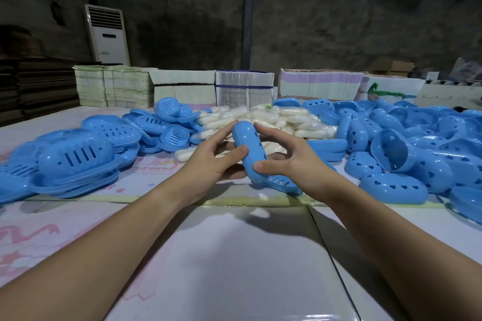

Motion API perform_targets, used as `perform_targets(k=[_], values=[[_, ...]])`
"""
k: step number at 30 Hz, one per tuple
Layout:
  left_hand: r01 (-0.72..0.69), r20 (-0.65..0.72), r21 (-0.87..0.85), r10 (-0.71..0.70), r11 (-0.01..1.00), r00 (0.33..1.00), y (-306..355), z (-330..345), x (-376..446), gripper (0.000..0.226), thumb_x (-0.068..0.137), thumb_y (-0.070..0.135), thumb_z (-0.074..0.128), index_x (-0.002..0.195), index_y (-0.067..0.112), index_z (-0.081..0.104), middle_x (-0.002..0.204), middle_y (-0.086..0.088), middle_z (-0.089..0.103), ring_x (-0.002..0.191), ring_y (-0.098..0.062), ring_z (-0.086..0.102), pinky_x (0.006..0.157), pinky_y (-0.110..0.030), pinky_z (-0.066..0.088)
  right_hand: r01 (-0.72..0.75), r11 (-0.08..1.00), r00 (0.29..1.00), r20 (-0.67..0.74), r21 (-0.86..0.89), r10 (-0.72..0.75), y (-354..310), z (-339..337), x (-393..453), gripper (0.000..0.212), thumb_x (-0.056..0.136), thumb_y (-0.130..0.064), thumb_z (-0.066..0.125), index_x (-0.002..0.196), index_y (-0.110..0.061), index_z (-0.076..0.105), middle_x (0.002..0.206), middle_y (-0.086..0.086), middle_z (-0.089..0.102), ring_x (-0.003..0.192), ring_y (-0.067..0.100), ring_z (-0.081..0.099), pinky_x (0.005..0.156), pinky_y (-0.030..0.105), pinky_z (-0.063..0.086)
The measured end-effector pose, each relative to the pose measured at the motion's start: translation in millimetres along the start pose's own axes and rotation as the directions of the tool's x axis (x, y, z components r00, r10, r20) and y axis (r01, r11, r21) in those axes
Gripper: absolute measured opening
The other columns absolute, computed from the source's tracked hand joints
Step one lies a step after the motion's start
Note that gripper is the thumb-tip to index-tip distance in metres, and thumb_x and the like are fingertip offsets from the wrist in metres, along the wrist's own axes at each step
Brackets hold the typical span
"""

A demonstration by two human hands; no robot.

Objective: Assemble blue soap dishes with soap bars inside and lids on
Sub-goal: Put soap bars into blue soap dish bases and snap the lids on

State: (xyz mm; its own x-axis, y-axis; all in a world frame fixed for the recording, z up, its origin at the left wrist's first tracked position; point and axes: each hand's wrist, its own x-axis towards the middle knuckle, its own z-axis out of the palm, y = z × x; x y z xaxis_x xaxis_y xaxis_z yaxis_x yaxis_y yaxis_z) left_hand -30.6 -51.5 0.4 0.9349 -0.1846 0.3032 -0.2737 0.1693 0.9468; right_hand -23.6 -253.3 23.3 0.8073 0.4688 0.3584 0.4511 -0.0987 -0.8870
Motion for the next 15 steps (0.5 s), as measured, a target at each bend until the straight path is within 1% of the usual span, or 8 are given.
perform_targets(k=[2, 4, 6, 8, 10, 12, 13, 15], values=[[-0.021, -0.035, 0.07, 0.024, 0.997, 0.999, 2, 2, -1, 0.067, 0.069, 0.044, 0.08, 0.132, 0.043, 0.058, 0.119, -0.015, 0.069, 0.105, -0.033, 0.073, 0.086, -0.045, 0.061, -0.004, 0.999, 1.0, 0.011, 0.032, 0.004, 2, 0, 1, 0.069, 0.081, -0.013, 0.079, 0.138, -0.039, 0.051, 0.133, -0.007, 0.055, 0.095, 0.019, 0.072, 0.081, 0.029, 0.058], [-0.027, -0.057, 0.148, 0.036, 0.989, 0.998, 4, 4, -2, 0.072, 0.067, 0.052, 0.076, 0.135, 0.042, 0.056, 0.121, -0.017, 0.067, 0.1, -0.034, 0.074, 0.092, -0.051, 0.058, -0.032, 0.996, 0.999, 0.017, 0.084, 0.031, 4, 0, 3, 0.066, 0.08, -0.014, 0.079, 0.135, -0.04, 0.054, 0.134, -0.001, 0.054, 0.103, 0.021, 0.069, 0.083, 0.037, 0.059], [-0.043, -0.047, 0.216, 0.054, 0.976, 0.997, 5, 4, -3, 0.065, 0.073, 0.051, 0.071, 0.135, 0.042, 0.055, 0.12, -0.016, 0.066, 0.095, -0.03, 0.074, 0.088, -0.046, 0.059, -0.053, 0.992, 0.998, 0.02, 0.116, 0.051, 4, 1, 4, 0.061, 0.079, -0.018, 0.078, 0.13, -0.044, 0.058, 0.132, 0.0, 0.055, 0.113, 0.017, 0.063, 0.084, 0.038, 0.058], [-0.065, -0.041, 0.259, 0.078, 0.964, 0.996, 7, 4, -5, 0.059, 0.075, 0.049, 0.069, 0.132, 0.044, 0.055, 0.113, -0.009, 0.07, 0.095, -0.025, 0.074, 0.081, -0.037, 0.062, -0.048, 0.993, 0.999, 0.009, 0.104, 0.048, 2, 2, 5, 0.054, 0.081, -0.023, 0.076, 0.125, -0.049, 0.058, 0.128, -0.004, 0.056, 0.119, 0.011, 0.057, 0.08, 0.029, 0.058], [-0.07, -0.044, 0.274, 0.085, 0.959, 0.995, 7, 3, -5, 0.062, 0.074, 0.048, 0.069, 0.135, 0.041, 0.055, 0.107, -0.005, 0.073, 0.096, -0.021, 0.074, 0.079, -0.033, 0.062, -0.05, 0.998, 0.998, -0.022, 0.049, 0.051, 0, 5, 4, 0.055, 0.08, -0.027, 0.075, 0.125, -0.052, 0.057, 0.122, -0.006, 0.059, 0.111, 0.001, 0.059, 0.075, 0.018, 0.055], [-0.051, -0.032, 0.3, 0.063, 0.952, 0.997, 7, 3, -5, 0.066, 0.074, 0.049, 0.069, 0.138, 0.038, 0.053, 0.11, -0.008, 0.073, 0.1, -0.021, 0.072, 0.082, -0.035, 0.06, -0.067, 0.998, 0.995, -0.073, 0.007, 0.068, -1, 8, 5, 0.056, 0.079, -0.024, 0.074, 0.126, -0.051, 0.056, 0.114, -0.002, 0.062, 0.095, -0.003, 0.063, 0.065, 0.009, 0.05], [-0.042, -0.018, 0.314, 0.051, 0.948, 0.999, 7, 3, -5, 0.067, 0.074, 0.051, 0.068, 0.138, 0.039, 0.052, 0.112, -0.009, 0.073, 0.103, -0.021, 0.072, 0.084, -0.035, 0.059, -0.077, 0.997, 0.991, -0.105, 0.005, 0.077, -1, 9, 5, 0.057, 0.079, -0.022, 0.073, 0.125, -0.05, 0.057, 0.112, 0.001, 0.064, 0.091, 0.0, 0.065, 0.064, 0.01, 0.049], [-0.029, -0.011, 0.329, 0.034, 0.944, 0.999, 6, 1, -4, 0.061, 0.073, 0.053, 0.068, 0.131, 0.046, 0.053, 0.112, -0.005, 0.074, 0.105, -0.02, 0.071, 0.085, -0.035, 0.059, -0.103, 0.995, 0.98, -0.174, -0.001, 0.101, -5, 9, 5, 0.056, 0.077, -0.023, 0.074, 0.125, -0.049, 0.058, 0.109, 0.002, 0.066, 0.089, 0.006, 0.067, 0.067, 0.017, 0.052]])
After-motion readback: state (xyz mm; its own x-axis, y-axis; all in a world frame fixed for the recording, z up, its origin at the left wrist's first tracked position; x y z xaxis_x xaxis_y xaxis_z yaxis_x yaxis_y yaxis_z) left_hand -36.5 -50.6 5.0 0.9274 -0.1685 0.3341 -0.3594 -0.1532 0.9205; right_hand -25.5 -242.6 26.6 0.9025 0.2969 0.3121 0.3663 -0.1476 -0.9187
